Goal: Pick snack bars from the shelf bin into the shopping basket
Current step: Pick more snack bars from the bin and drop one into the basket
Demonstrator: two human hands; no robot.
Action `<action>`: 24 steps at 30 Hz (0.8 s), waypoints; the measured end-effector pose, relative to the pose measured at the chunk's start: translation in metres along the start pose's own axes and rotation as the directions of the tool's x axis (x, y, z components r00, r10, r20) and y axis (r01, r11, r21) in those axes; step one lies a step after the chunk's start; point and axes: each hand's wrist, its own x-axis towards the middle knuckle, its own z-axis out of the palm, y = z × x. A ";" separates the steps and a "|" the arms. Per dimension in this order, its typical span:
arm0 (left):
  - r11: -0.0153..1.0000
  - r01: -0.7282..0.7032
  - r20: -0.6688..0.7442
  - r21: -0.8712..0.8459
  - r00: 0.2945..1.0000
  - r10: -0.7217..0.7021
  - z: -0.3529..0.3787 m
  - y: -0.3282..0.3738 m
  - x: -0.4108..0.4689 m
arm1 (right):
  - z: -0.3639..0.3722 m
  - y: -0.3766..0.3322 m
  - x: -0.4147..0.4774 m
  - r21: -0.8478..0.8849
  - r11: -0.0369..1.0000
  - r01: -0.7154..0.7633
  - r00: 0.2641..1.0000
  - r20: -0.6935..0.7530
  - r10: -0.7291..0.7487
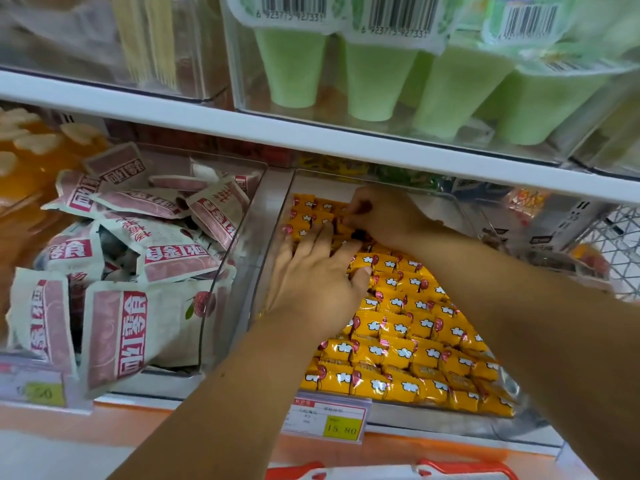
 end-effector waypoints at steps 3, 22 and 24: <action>0.999 0.010 -0.004 -0.041 1.000 -0.010 -0.002 0.001 0.000 | -0.013 0.001 -0.021 0.077 0.997 -0.026 0.997 -0.071 0.031; 0.366 0.171 0.102 -0.915 0.974 -0.200 -0.068 0.072 -0.135 | -0.062 -0.044 -0.279 0.884 0.463 -0.068 0.885 -0.160 0.437; 0.246 0.195 0.147 -0.949 0.968 -0.203 -0.073 0.081 -0.154 | -0.060 -0.048 -0.299 0.905 0.422 -0.059 0.884 -0.149 0.443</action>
